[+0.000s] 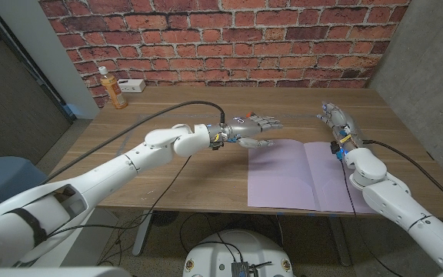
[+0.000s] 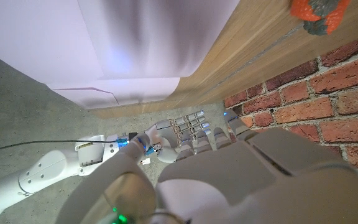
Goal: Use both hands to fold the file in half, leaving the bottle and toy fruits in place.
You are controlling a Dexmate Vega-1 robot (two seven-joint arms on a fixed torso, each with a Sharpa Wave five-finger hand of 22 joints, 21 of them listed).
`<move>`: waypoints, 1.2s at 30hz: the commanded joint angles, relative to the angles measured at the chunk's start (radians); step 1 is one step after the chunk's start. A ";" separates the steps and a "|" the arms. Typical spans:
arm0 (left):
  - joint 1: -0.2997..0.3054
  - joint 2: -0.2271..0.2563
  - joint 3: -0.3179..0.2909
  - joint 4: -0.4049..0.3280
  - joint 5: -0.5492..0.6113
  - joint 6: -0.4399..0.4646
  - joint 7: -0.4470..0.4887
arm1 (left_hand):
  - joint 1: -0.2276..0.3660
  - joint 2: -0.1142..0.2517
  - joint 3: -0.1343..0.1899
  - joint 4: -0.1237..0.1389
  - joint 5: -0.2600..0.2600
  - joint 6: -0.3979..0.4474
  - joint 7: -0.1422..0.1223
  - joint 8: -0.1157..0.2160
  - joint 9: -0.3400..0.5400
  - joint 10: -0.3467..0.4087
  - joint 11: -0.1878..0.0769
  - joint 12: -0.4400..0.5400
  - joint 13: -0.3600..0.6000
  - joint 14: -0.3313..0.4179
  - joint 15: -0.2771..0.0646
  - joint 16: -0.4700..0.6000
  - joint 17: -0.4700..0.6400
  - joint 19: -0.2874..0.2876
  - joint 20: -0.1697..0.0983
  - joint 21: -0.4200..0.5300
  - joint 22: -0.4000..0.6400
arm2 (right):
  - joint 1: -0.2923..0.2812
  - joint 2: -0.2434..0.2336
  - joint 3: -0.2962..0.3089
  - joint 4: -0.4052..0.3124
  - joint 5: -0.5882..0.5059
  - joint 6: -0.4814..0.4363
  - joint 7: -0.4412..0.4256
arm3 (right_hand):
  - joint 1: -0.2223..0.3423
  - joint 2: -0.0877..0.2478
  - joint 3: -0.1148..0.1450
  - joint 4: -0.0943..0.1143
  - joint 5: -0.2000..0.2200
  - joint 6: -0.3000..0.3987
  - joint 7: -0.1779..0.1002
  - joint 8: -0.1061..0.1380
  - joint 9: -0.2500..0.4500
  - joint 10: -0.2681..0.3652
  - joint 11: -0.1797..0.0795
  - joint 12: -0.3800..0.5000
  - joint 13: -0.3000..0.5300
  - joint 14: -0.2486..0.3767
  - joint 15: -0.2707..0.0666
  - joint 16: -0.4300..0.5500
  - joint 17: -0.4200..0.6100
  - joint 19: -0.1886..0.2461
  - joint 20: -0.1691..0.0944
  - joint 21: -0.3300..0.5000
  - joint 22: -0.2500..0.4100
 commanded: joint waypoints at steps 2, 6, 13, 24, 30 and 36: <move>-0.015 -0.028 0.028 0.038 0.026 -0.057 -0.043 | 0.015 0.050 0.010 -0.001 0.000 0.005 -0.002 0.004 0.003 0.011 0.003 0.007 0.004 0.012 -0.001 0.004 -0.001 0.010 0.005 0.006 0.005 | -0.088 -0.039 0.065 -0.095 -0.068 -0.075 -0.145 | 0.014 0.010 0.007 -0.005 -0.004 0.019 -0.004 0.002 0.001 0.015 0.000 0.000 0.003 0.011 0.001 0.001 0.004 0.006 -0.001 -0.002 0.003; -0.024 -0.037 0.040 0.054 0.038 -0.070 -0.054 | 0.017 0.051 0.012 -0.001 -0.001 0.008 -0.003 0.003 0.003 0.018 -0.006 0.007 0.004 0.020 -0.005 0.005 -0.001 0.018 0.008 0.008 0.005 | -0.120 -0.043 0.089 -0.124 -0.088 -0.107 -0.187 | 0.021 0.023 0.013 -0.005 -0.008 0.032 -0.008 0.005 0.002 0.025 -0.002 0.003 0.003 0.015 -0.001 0.004 0.006 0.011 0.000 -0.001 0.004; -0.037 -0.050 0.056 0.077 0.046 -0.081 -0.073 | 0.019 0.050 0.015 -0.001 -0.001 0.016 -0.004 0.004 0.003 0.031 0.004 0.010 0.004 0.035 -0.006 0.007 -0.001 0.034 0.012 0.011 0.005 | -0.166 -0.062 0.121 -0.180 -0.139 -0.199 -0.259 | 0.036 0.033 0.023 -0.010 -0.017 0.069 -0.025 0.013 0.002 0.051 -0.002 0.010 0.003 0.031 -0.004 0.009 0.008 0.016 0.003 -0.003 0.004; -0.047 -0.061 0.074 0.098 0.050 -0.093 -0.089 | 0.025 0.056 0.026 0.000 -0.001 0.037 -0.017 0.005 0.003 0.056 0.004 0.010 0.004 0.080 -0.021 0.013 -0.001 0.080 0.016 0.021 0.005 | -0.213 -0.070 0.150 -0.245 -0.182 -0.361 -0.334 | 0.047 0.035 0.029 -0.012 -0.025 0.102 -0.027 0.019 0.003 0.071 -0.007 0.015 0.003 0.044 -0.006 0.014 0.010 0.024 0.005 -0.002 0.004; -0.055 -0.066 0.091 0.107 0.073 -0.094 -0.100 | 0.031 0.070 0.041 0.006 0.001 0.045 -0.051 0.003 0.003 0.059 -0.005 0.006 0.003 0.088 -0.035 0.009 0.000 0.088 0.012 0.020 0.005 | -0.233 -0.065 0.163 -0.263 -0.191 -0.408 -0.350 | 0.052 0.036 0.032 -0.012 -0.028 0.109 -0.028 0.018 0.003 0.081 -0.008 0.017 0.003 0.049 -0.010 0.015 0.011 0.027 0.006 -0.002 0.004; -0.056 -0.066 0.100 0.102 0.081 -0.083 -0.121 | 0.034 0.070 0.050 0.009 0.001 0.060 -0.060 0.005 0.002 0.075 -0.012 0.007 0.002 0.105 -0.042 0.011 0.000 0.104 0.005 0.024 0.005 | -0.237 -0.063 0.161 -0.288 -0.198 -0.495 -0.369 | 0.054 0.036 0.033 -0.012 -0.031 0.113 -0.027 0.017 0.003 0.086 -0.009 0.017 0.003 0.054 -0.010 0.016 0.012 0.032 0.006 -0.001 0.004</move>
